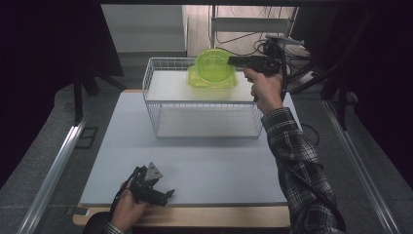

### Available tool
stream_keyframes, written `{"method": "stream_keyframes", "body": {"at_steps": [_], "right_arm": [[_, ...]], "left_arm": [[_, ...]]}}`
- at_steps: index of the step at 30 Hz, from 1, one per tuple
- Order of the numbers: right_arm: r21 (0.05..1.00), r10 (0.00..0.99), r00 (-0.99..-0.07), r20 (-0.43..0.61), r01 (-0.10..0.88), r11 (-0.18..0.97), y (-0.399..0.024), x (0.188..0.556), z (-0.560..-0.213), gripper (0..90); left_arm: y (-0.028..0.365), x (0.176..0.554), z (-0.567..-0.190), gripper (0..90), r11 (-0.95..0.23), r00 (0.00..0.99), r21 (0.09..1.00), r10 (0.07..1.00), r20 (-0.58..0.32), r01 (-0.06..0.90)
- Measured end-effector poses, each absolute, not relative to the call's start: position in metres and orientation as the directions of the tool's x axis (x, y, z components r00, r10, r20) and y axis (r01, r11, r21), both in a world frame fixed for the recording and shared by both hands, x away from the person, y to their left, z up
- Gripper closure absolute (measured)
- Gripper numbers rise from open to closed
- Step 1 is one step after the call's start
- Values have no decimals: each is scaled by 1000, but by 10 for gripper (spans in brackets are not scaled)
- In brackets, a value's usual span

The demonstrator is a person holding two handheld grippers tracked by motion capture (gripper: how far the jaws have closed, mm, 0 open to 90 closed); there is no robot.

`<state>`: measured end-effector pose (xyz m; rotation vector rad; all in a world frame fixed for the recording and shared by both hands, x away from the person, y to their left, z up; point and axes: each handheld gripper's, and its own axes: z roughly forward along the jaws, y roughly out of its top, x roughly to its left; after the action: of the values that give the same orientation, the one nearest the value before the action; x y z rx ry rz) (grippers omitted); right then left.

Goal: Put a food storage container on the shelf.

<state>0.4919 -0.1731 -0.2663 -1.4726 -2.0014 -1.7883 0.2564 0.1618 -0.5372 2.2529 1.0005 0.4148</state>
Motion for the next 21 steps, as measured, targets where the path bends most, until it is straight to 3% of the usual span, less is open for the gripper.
{"method": "stream_keyframes", "body": {"at_steps": [11,21], "right_arm": [[723,611,-506,608,672,-163,-163,504,-271,808],[758,702,-480,526,639,-131,-156,503,-268,740]], "left_arm": [[161,256,-538,0,-518,666,654,745,29,551],[159,256,-539,0,-535,674,641,738,36,551]]}}
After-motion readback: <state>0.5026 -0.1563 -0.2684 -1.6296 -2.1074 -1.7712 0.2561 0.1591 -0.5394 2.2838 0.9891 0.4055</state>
